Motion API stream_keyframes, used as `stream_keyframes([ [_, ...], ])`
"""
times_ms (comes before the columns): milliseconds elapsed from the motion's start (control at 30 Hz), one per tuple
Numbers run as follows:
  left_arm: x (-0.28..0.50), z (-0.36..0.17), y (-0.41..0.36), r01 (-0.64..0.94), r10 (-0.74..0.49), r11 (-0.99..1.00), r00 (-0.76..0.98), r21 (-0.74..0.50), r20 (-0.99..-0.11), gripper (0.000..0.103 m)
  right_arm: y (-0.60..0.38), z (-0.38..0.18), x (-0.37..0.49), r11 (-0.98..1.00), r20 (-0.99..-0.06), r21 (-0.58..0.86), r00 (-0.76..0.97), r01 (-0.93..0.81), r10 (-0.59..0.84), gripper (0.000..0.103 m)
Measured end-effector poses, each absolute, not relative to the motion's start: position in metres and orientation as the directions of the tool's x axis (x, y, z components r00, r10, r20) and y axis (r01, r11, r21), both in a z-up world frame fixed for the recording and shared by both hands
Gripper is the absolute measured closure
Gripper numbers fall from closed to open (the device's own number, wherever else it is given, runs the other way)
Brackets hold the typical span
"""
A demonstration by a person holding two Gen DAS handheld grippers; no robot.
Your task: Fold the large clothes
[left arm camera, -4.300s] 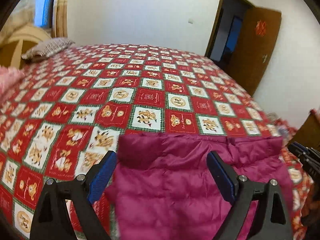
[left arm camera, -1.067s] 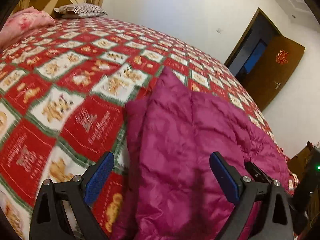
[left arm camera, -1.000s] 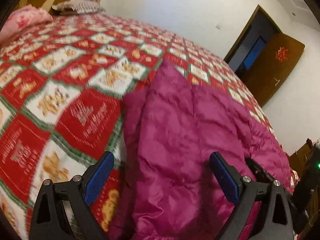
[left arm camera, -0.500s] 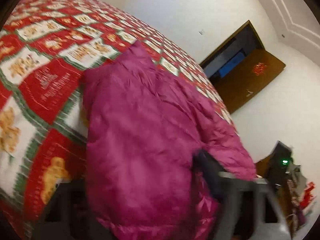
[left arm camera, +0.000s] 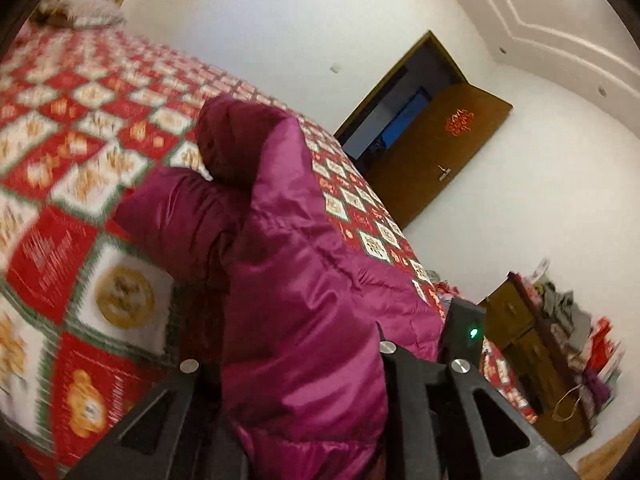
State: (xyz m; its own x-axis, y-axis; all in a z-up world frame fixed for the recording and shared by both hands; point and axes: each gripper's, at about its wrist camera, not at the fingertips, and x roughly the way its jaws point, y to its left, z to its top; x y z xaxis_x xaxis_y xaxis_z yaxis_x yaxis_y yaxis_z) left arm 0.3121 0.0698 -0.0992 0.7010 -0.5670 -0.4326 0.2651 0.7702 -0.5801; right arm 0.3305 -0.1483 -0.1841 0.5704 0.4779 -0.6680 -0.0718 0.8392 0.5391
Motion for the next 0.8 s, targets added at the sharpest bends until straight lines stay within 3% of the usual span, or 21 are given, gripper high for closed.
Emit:
stream_keyframes([
  [233, 0.301, -0.069, 0.087, 0.290, -0.484, 0.856, 0.742, -0.428, -0.465, 0.086, -0.080, -0.195, 0.317, 0.686, -0.580, 0.716, 0.435, -0.133, 0.689, 0.094],
  [333, 0.296, -0.062, 0.077, 0.298, -0.409, 0.909, 0.766, -0.290, -0.496, 0.086, -0.064, -0.197, 0.316, 0.618, -0.534, 0.769, 0.369, -0.161, 0.761, 0.094],
  [533, 0.289, -0.053, 0.045, 0.363, -0.369, 0.925, 0.782, -0.115, -0.502, 0.085, -0.099, -0.170, 0.306, 0.624, -0.504, 0.751, 0.423, -0.217, 0.753, 0.091],
  [800, 0.285, -0.070, -0.012, 0.444, -0.319, 0.889, 0.774, 0.110, -0.546, 0.085, -0.194, -0.142, 0.284, 0.727, -0.516, 0.666, 0.600, -0.166, 0.611, 0.089],
])
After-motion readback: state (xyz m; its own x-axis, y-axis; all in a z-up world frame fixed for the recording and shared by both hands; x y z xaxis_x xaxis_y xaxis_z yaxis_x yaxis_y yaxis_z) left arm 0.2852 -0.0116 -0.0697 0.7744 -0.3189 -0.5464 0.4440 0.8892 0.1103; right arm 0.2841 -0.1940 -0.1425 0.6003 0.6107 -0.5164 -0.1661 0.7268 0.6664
